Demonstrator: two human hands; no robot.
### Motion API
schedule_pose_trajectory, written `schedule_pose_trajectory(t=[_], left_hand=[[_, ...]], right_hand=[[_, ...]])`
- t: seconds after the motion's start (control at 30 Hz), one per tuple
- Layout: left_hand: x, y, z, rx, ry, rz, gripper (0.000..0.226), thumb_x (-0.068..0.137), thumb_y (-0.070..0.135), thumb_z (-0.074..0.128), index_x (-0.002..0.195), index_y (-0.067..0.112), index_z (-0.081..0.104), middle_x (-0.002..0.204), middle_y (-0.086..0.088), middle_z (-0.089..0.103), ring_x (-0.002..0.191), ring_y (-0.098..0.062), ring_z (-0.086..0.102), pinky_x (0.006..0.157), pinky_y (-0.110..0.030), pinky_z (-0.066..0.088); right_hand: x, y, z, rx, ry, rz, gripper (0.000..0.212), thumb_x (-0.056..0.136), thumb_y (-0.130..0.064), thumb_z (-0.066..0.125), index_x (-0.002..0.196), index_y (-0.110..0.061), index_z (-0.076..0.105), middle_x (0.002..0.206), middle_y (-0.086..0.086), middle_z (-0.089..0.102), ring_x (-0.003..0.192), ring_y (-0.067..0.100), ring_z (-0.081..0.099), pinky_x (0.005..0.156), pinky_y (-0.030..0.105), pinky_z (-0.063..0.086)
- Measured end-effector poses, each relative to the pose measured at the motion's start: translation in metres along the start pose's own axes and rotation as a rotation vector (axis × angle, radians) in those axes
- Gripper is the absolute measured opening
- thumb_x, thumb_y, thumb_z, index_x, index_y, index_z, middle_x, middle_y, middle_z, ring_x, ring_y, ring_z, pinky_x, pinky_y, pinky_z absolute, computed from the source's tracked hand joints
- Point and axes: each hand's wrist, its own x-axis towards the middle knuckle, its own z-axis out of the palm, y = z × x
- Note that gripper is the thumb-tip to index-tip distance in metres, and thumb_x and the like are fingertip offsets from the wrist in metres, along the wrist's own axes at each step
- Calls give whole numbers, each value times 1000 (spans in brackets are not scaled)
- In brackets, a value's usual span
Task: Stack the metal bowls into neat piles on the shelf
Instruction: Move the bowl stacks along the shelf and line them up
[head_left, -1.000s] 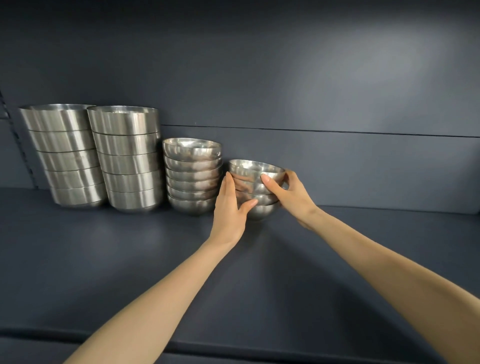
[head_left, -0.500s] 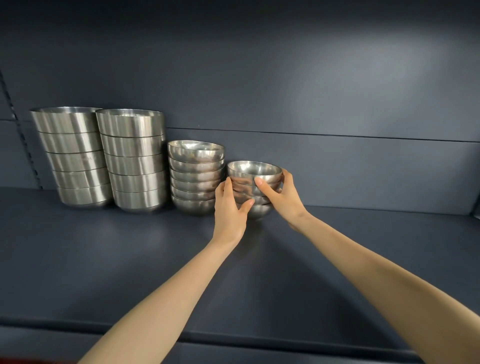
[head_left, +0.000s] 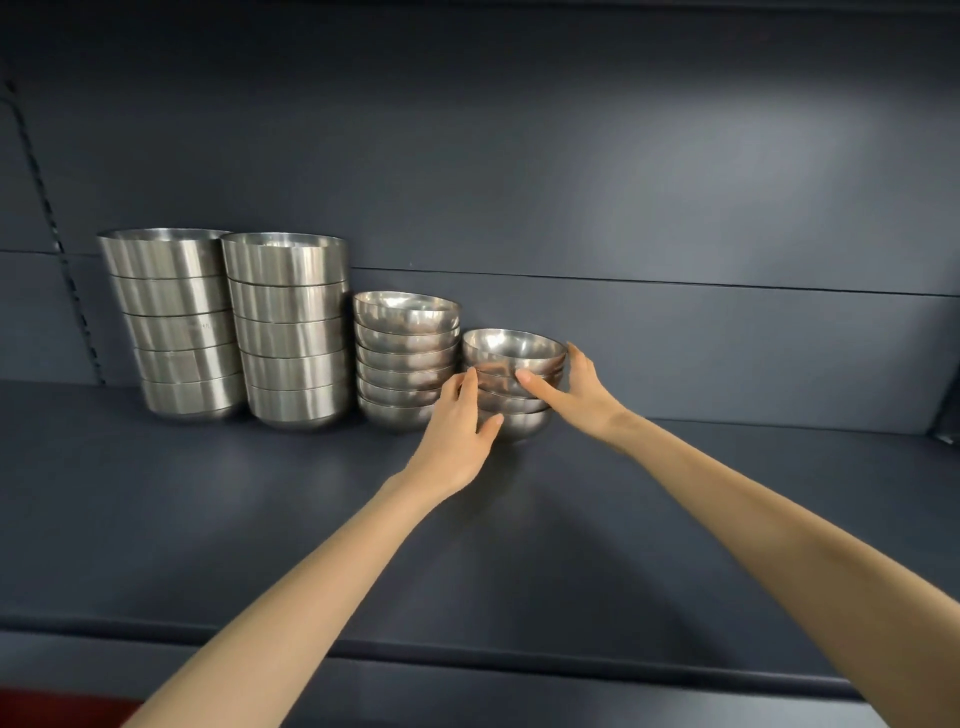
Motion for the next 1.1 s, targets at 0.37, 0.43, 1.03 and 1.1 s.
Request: schedule_pose_trajectory(t=[0.37,0.43,1.03,1.1], left_hand=[[-36,-13,-46,651,-122,163,106,65,76,-7,151,23,23,157,2,22,145,-16,17,115,-35,17],[-39,-10,-43,648,-115,174,99,72,78,-2,151,24,22,157,3,21,145,-16,16,116,-34,16],[-48,65,-3,604,-120,260,77,91,70,23,153,25,18,158,5,20,145,-17,18,115,-34,18],[-48,82,8,589,-134,245,74,92,67,25,153,25,17,159,5,18,146,-17,16,116,-35,17]], right_hand=[[-83,2,-46,-814,-15,-11,91,85,-74,38,156,-24,8,163,-8,9,150,14,4,121,47,6],[-100,1,-48,-819,63,-9,88,85,-74,39,154,-24,14,161,-9,15,149,13,10,121,45,8],[-230,48,-150,-805,298,300,100,73,-80,28,155,-24,10,162,-9,9,150,16,2,120,46,6],[-243,57,-171,-803,296,332,102,73,-80,27,156,-24,7,163,-8,5,150,16,-1,120,46,4]])
